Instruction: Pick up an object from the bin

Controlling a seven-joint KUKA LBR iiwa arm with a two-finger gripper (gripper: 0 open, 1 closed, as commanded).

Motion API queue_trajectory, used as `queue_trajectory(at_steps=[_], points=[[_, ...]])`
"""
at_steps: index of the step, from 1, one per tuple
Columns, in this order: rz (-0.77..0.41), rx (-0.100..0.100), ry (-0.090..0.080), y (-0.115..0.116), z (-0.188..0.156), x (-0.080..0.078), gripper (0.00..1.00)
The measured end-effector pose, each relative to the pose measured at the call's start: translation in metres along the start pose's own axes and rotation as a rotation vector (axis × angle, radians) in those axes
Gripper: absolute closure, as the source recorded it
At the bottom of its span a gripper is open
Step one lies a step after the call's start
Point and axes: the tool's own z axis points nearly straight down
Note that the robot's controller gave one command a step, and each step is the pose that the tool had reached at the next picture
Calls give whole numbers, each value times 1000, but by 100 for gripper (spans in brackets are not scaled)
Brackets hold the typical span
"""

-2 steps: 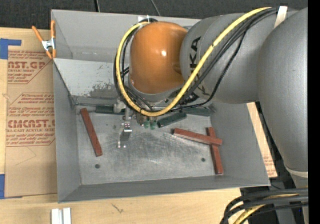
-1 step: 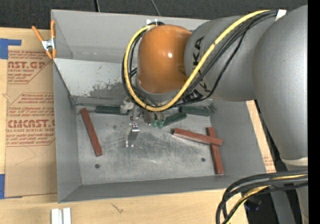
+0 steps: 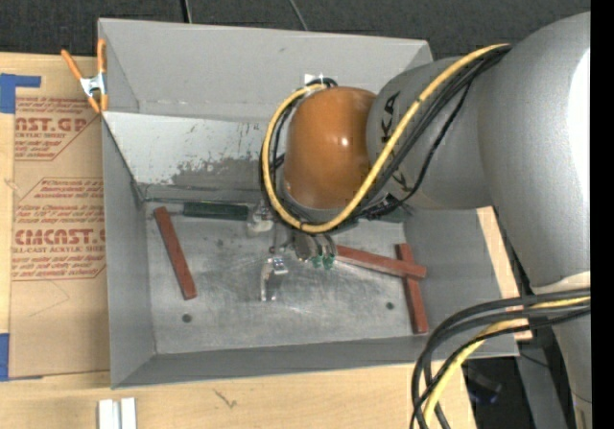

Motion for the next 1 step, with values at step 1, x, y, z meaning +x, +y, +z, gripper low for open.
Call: queue_trajectory(at_steps=[1], points=[[-9,3,13,-18,32,-3,0]])
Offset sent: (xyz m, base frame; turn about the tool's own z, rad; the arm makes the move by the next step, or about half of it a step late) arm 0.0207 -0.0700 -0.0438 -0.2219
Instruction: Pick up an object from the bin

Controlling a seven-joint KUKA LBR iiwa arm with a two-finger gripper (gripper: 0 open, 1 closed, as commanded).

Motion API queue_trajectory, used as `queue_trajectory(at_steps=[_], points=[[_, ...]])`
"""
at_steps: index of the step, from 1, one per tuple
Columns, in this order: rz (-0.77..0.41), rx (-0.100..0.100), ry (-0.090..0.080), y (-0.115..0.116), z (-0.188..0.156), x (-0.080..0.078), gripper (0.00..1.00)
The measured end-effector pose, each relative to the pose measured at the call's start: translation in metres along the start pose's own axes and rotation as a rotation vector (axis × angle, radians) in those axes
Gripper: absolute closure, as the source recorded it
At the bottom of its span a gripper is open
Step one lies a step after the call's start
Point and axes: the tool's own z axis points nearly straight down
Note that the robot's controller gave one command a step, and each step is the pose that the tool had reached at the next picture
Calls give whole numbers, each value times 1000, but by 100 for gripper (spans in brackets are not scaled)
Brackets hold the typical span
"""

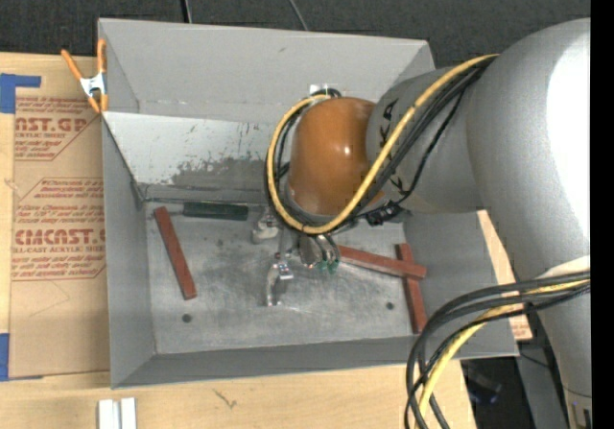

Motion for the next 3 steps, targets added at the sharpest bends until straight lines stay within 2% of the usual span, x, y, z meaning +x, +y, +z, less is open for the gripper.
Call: queue_trajectory(at_steps=[1,2,3], points=[[-172,-4,-12,-32,4,-10,0],[-220,-4,-19,-56,4,-10,0],[-410,0,-19,-169,5,-27,100]])
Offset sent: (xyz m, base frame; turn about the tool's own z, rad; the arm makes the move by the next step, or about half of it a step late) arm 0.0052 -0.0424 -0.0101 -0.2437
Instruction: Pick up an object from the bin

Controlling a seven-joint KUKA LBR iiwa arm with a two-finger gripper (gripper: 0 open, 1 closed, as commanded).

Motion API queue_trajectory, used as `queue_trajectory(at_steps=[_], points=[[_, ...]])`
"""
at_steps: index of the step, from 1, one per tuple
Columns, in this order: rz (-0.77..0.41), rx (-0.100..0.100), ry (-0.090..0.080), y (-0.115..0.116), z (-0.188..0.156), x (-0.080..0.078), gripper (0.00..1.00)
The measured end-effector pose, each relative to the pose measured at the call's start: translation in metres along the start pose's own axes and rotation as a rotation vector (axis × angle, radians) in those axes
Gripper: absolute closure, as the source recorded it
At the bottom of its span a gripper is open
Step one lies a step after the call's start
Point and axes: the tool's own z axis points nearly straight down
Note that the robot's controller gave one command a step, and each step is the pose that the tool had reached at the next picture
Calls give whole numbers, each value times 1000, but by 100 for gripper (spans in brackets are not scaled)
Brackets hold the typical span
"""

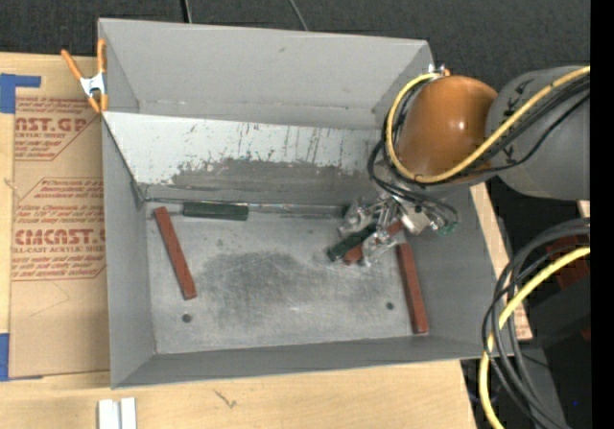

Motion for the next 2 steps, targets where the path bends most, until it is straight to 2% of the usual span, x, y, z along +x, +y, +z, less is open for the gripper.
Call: queue_trajectory(at_steps=[1,2], points=[[0,0,0,0,0,0,100],[-385,-7,11,8,-151,-2,100]])
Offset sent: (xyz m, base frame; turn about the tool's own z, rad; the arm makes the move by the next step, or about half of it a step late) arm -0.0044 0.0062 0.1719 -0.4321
